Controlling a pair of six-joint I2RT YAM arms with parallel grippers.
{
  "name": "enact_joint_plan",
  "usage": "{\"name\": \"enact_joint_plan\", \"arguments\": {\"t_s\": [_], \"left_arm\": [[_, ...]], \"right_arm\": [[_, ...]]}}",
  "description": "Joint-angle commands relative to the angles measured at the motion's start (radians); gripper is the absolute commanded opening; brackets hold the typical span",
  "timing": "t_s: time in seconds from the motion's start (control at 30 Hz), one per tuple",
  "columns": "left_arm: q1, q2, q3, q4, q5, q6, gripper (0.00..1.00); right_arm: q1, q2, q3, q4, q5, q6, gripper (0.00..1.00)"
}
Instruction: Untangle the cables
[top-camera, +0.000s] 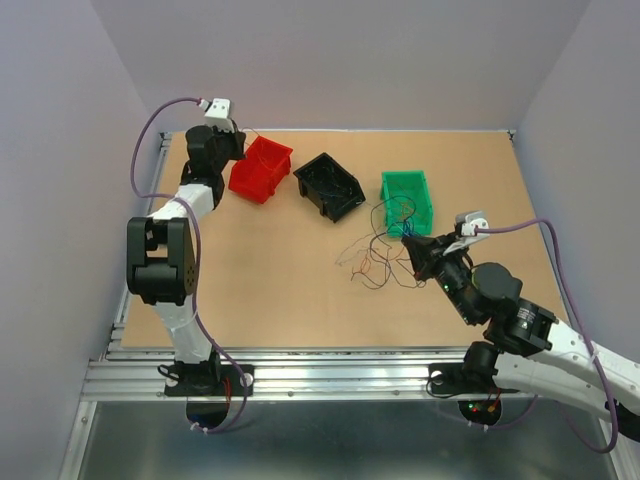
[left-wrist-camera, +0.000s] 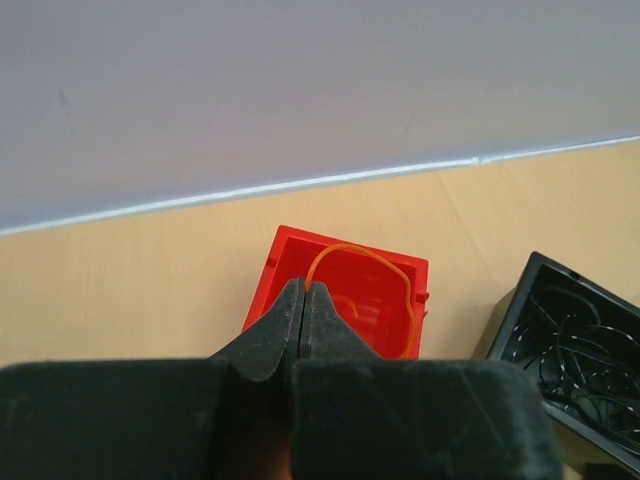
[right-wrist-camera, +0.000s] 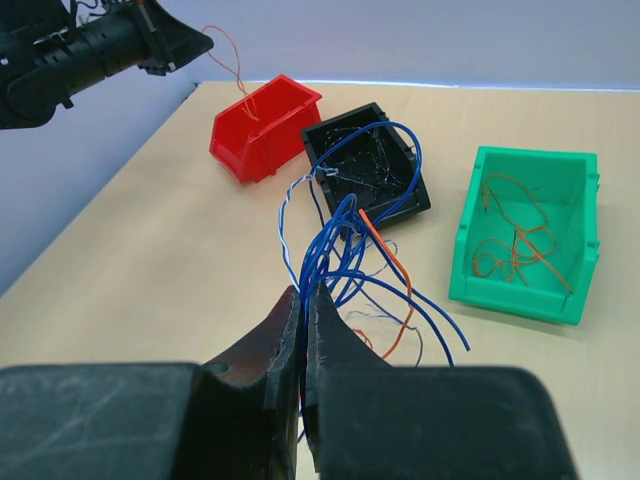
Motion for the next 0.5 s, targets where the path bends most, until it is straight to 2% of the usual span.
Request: {"name": "enact_joint_plan", "arguments": {"t_s": [0.0,0.17,0.37,0.47], "left_arm": [[0.021,-0.014,0.041,0.068,0.005,-0.012,0.0],[0.023,0.024,0.027,0.065,-0.004,-0.003,0.0],[0.023,0.149,0.2,-0.105,-0.038,0.083,0.0],[0.021,0.181,0.22,-0.11,-0.06,0.095,0.0]], "right_arm": [[0.003,-0.005,0.068,0.038,-0.005,-0.014,0.01],[0.002,-0.005,0.065,0.04,-0.013,-0.014,0.01],[0.002,0.003,0.067,0.046,-0.022,-0.014,0.0],[0.002,0.004,0.067,0.046,-0.025,-0.014,0.01]]}}
